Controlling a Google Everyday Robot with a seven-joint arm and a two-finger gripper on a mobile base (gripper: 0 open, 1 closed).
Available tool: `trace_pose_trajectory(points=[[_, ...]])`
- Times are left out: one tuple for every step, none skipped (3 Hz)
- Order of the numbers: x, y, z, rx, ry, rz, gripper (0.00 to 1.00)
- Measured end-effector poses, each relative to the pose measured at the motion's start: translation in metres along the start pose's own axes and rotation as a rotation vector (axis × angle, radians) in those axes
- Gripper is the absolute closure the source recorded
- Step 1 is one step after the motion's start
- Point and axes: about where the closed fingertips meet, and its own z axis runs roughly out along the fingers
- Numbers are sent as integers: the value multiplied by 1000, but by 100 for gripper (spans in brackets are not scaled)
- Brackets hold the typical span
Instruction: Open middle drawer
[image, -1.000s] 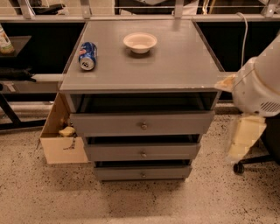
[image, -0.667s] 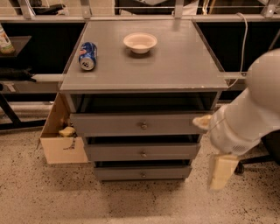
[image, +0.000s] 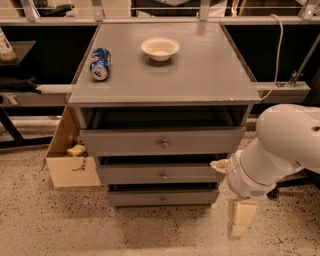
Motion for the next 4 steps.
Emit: trace_pose_trajectory(points=[[5, 1, 17, -8, 25, 12, 0], [20, -14, 84, -12, 95, -6, 0], [35, -45, 131, 29, 78, -45, 0], [45, -82, 206, 41, -12, -75, 0]])
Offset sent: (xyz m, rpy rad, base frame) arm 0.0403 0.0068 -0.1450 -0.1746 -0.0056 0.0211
